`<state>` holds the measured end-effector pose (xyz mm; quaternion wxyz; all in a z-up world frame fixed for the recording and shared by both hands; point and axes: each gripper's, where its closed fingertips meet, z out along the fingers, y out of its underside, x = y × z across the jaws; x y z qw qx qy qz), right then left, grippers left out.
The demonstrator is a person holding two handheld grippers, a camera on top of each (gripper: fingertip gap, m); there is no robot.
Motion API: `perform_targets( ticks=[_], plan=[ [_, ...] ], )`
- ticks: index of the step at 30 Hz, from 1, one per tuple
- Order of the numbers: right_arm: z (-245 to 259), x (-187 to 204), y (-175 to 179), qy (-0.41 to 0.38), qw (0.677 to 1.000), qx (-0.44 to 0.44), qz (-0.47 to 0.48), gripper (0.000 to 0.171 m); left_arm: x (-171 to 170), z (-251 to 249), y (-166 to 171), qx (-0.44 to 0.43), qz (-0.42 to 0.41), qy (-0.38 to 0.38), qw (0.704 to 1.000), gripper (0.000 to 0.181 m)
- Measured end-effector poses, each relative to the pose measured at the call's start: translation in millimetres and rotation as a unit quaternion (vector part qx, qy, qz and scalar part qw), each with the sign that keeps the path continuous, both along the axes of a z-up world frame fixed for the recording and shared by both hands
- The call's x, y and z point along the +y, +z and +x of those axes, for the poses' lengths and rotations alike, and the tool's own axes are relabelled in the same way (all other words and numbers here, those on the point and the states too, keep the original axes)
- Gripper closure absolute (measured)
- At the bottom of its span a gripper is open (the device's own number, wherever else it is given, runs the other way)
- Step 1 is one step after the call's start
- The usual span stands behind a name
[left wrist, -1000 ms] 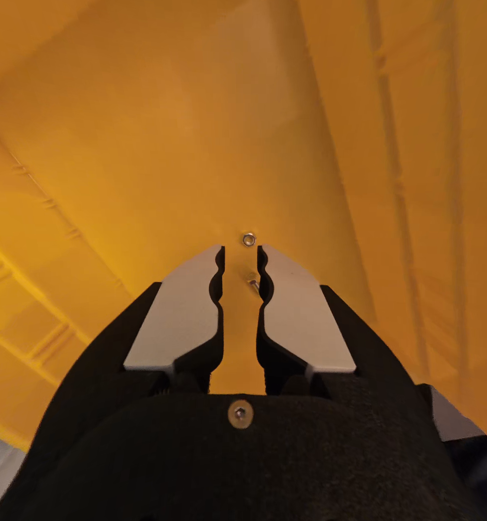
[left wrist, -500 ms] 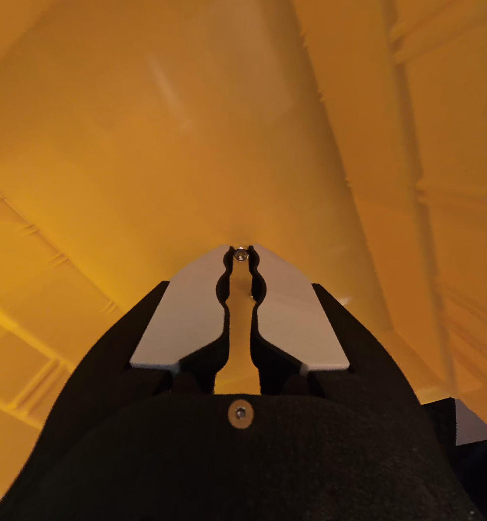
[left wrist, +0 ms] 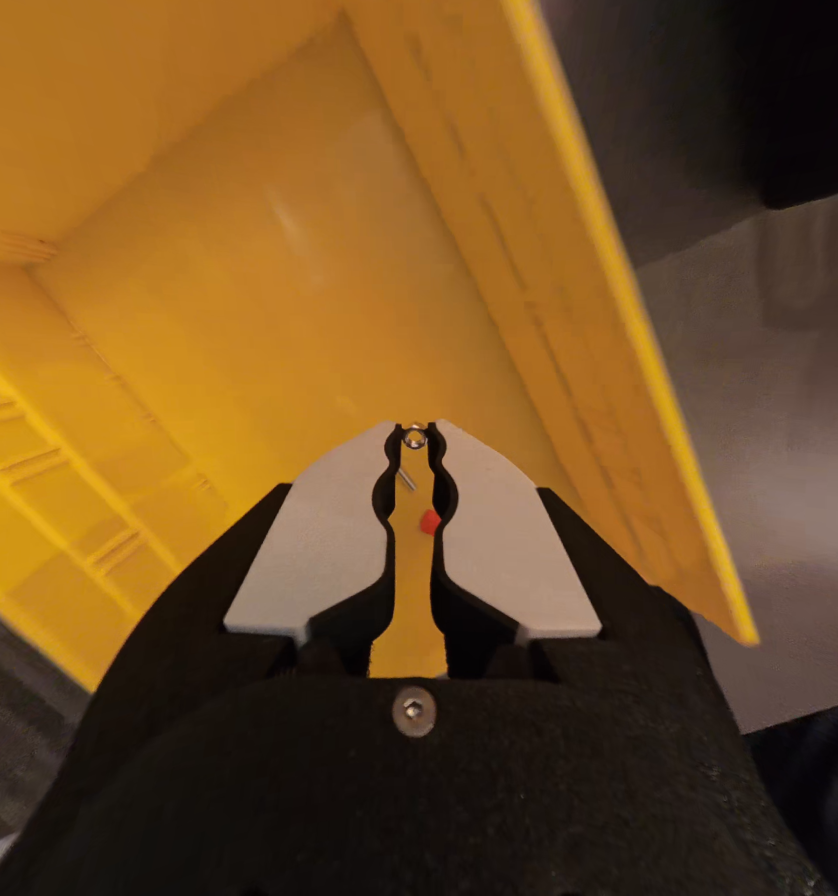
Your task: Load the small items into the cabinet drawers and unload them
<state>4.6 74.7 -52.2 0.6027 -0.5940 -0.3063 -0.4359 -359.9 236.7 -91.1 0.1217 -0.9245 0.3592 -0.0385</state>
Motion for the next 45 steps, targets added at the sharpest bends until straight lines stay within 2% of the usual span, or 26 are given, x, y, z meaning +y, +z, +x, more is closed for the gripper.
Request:
perform_targets(
  ticks=[5, 8, 10, 13, 15, 18, 20, 24, 30, 36, 41, 45],
  plan=[
    [0, 1, 0, -0.001, 1.0, 0.001, 0.001, 0.158, -33, 39, 67, -0.041, 0.088, -0.058, 0.994, 0.172],
    [1, 1, 0, -0.001, 1.0, 0.011, 0.001, 0.158, -70, 91, 105, -0.099, 0.138, -0.149, 0.974, 0.172],
    [1, 2, 0, 0.0, 1.0, 0.016, -0.001, 0.157, -102, 141, 118, -0.145, 0.137, -0.224, 0.954, 0.172],
    [1, 2, 0, 0.002, 1.0, 0.017, 0.0, 0.157, -148, 222, 121, -0.18, 0.125, -0.337, 0.916, 0.171],
    [2, 2, 0, 0.003, 1.0, 0.018, -0.001, 0.157, -165, 273, 117, -0.179, 0.129, -0.388, 0.895, 0.171],
    [2, 1, 0, -0.002, 1.0, 0.006, -0.002, 0.158, -174, 325, 99, -0.128, 0.118, -0.429, 0.886, 0.171],
    [1, -2, 0, -0.002, 1.0, 0.012, -0.002, 0.158, -168, 347, 86, -0.073, 0.132, -0.447, 0.882, 0.171],
    [-1, -12, 0, 0.002, 1.0, 0.024, 0.002, 0.158, -153, 367, 60, 0.023, 0.142, -0.461, 0.876, 0.171],
    [-2, -13, 1, 0.009, 1.0, 0.03, 0.001, 0.157, -148, 369, 29, 0.087, 0.092, -0.472, 0.872, 0.171],
    [-3, -12, 0, 0.015, 0.999, 0.033, -0.004, 0.157, -135, 366, 12, 0.143, 0.085, -0.466, 0.869, 0.171],
    [-4, -11, -2, 0.016, 0.999, 0.033, -0.01, 0.157, -135, 371, 12, 0.117, 0.076, -0.453, 0.88, 0.168],
    [-4, -11, -4, 0.017, 0.999, 0.035, -0.012, 0.157, -135, 367, 28, 0.088, 0.099, -0.446, 0.885, 0.163]
  ],
)
